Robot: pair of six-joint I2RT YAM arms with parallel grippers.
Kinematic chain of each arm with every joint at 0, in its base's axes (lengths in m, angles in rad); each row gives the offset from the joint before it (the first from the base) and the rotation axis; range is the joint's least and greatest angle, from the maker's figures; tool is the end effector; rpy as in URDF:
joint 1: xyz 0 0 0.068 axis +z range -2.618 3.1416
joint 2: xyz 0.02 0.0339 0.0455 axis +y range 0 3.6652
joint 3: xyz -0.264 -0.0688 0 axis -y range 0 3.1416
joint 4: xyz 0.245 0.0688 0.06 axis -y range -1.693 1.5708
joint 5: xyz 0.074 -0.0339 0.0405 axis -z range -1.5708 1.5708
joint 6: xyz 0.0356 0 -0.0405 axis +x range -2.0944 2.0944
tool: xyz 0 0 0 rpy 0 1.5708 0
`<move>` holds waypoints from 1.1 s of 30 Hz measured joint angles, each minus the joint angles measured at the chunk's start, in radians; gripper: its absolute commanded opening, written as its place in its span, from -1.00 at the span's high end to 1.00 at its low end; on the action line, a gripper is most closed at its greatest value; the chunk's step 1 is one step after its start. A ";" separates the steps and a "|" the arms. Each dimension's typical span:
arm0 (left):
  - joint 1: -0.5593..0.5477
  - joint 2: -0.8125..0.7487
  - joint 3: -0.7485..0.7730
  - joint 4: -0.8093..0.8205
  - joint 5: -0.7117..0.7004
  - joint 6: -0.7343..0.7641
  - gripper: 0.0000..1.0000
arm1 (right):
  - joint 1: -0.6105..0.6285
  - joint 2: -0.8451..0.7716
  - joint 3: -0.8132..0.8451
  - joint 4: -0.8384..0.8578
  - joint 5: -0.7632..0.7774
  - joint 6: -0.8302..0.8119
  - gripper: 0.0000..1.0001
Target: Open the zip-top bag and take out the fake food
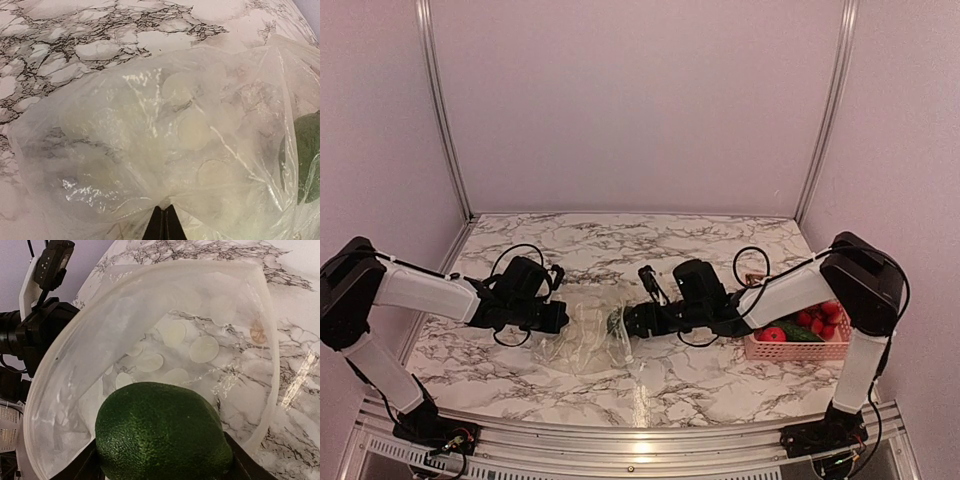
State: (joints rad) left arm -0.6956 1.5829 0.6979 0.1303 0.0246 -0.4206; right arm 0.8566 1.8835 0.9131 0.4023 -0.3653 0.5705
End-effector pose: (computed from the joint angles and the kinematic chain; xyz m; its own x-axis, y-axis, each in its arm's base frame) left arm 0.2333 -0.1959 0.1508 -0.7473 0.0921 -0.6581 0.3826 0.8693 -0.3128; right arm 0.2390 0.2951 0.1387 -0.7843 -0.1346 -0.6056 -0.5697 0.5430 0.6170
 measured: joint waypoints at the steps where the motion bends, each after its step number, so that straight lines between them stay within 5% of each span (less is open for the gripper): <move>1: 0.007 0.003 0.000 0.000 -0.001 -0.003 1.00 | -0.003 -0.031 -0.025 -0.011 -0.002 -0.002 -0.04; 18: 0.034 0.069 0.010 0.010 0.021 -0.021 1.00 | -0.184 -0.548 -0.228 -0.320 0.094 -0.063 -0.05; 33: 0.047 0.125 0.042 0.051 0.080 -0.022 1.00 | -0.499 -0.966 -0.310 -0.735 0.209 -0.055 -0.02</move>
State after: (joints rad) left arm -0.6491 1.7081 0.7403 0.1810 0.1043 -0.4423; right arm 0.3580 0.9180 0.6029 -0.3332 -0.1558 0.5159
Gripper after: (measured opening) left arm 0.009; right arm 0.649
